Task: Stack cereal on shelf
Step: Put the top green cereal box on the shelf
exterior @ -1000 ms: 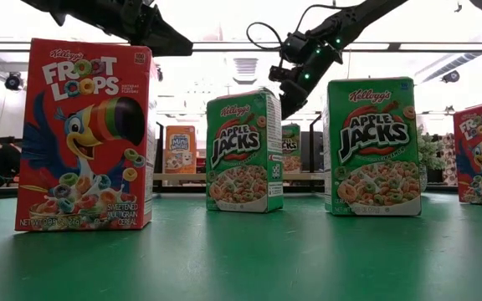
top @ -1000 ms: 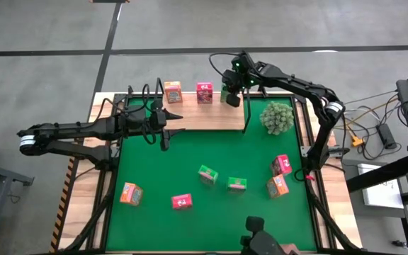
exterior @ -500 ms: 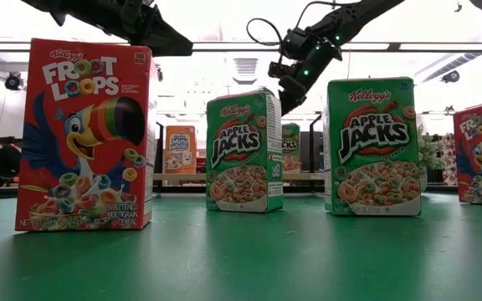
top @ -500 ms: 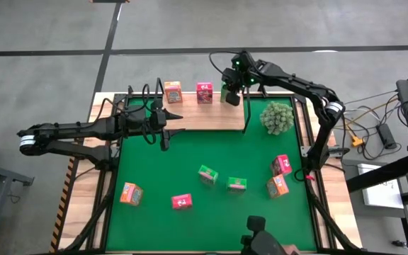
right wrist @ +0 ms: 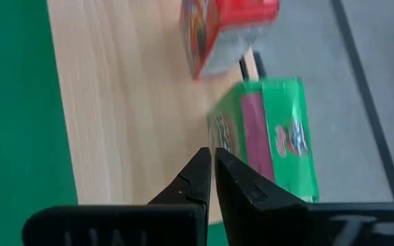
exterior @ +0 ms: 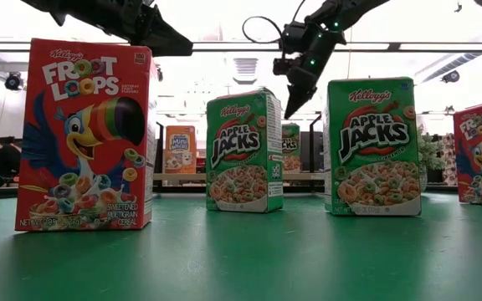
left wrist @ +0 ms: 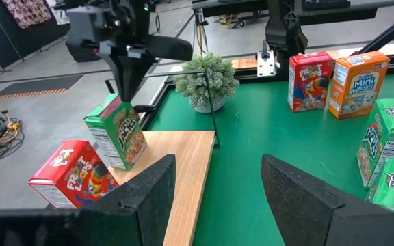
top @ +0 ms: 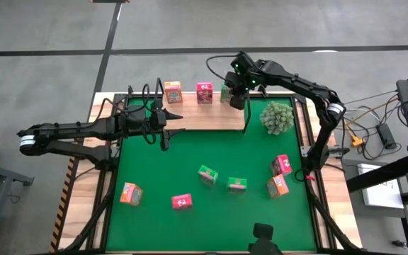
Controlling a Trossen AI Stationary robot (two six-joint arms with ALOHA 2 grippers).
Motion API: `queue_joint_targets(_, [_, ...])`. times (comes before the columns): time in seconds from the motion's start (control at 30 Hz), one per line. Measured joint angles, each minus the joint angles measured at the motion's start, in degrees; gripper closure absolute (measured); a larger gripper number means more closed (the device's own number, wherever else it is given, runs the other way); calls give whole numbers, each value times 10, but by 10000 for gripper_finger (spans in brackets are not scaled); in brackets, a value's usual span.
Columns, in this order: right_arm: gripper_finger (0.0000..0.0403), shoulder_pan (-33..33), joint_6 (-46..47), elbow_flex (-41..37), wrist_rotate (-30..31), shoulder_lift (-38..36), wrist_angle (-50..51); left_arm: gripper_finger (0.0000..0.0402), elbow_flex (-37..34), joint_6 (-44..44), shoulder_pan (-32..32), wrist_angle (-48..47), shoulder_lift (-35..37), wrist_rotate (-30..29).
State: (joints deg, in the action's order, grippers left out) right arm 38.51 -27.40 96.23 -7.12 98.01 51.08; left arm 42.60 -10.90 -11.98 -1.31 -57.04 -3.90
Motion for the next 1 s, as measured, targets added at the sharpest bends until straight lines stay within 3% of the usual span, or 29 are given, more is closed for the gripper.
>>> queue_joint_targets(0.23, [390, 3, -7, 0, 52, 1, 8, 203, 0, 0, 0, 0, 0, 0])
queue_joint_targets(0.47, [390, 3, -4, -3, 12, 2, 22, 203, 0, 0, 0, 0, 0, 2])
queue_joint_targets(0.67, [390, 5, 2, -31, 13, 2, 14, 203, 0, 0, 0, 0, 0, 2])
queue_joint_targets(0.87, [390, 6, 4, -38, 72, 2, -3, 203, 0, 0, 0, -1, 0, 2])
queue_joint_targets(1.0, [390, 9, 4, -38, 73, 2, -21, 202, 0, 0, 0, -1, 0, 1])
